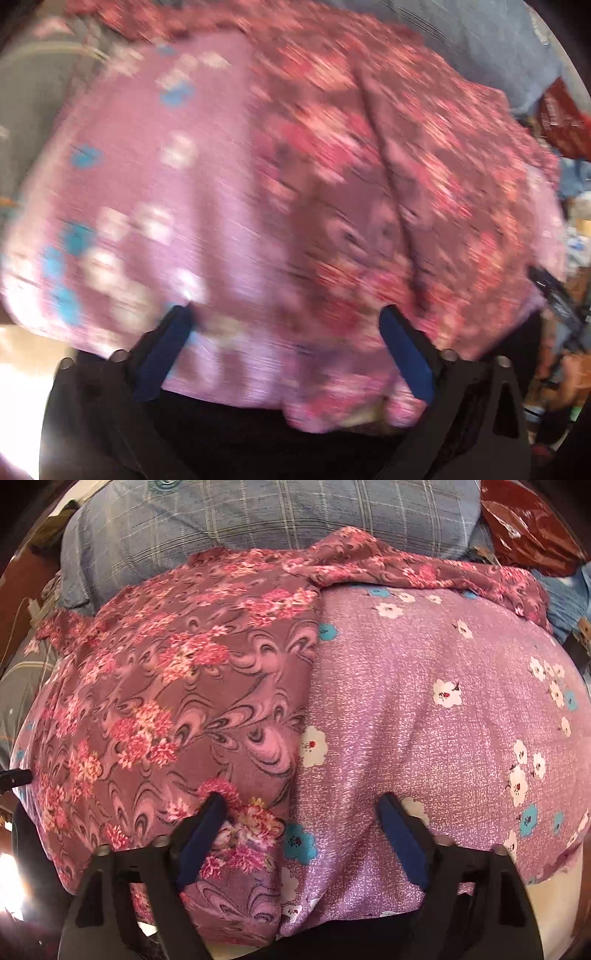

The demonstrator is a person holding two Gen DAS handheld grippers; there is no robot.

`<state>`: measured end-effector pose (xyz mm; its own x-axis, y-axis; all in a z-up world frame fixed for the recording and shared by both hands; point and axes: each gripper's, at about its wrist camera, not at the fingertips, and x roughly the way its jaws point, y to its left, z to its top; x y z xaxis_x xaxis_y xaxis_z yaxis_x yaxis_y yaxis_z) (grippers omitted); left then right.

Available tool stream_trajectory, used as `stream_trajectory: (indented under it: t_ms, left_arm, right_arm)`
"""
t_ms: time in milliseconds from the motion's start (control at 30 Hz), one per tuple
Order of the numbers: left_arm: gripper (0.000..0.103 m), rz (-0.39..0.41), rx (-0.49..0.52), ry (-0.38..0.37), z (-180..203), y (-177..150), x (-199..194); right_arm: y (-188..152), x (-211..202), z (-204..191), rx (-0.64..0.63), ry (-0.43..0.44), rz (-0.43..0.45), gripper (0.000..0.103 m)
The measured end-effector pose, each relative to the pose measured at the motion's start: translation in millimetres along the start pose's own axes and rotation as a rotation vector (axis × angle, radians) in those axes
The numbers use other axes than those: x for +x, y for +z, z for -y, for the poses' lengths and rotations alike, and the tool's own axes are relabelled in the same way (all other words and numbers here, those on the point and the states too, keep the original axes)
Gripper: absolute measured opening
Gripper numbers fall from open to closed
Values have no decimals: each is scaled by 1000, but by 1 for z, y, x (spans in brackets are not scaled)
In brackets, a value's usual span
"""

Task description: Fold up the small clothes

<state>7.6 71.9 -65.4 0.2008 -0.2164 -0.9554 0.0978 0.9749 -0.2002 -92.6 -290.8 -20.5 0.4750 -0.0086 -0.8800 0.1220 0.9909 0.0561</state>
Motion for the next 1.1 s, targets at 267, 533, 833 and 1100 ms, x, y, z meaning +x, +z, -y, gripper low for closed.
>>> stream_trajectory:
  t_ms: [267, 533, 833, 1100]
  left_arm:
    - [3, 70, -76, -63, -12, 6, -38]
    - [4, 79, -109, 3, -40, -8, -40]
    - [53, 88, -50, -68, -18, -3, -31]
    - [3, 140, -109, -114, -36, 5, -74]
  right_arm:
    - [0, -20, 10, -11, 138, 65, 0]
    - [0, -21, 57, 199, 209, 54, 3]
    - [-10, -14, 31, 182, 366, 74, 38]
    - [6, -74, 35, 108, 359, 195, 3]
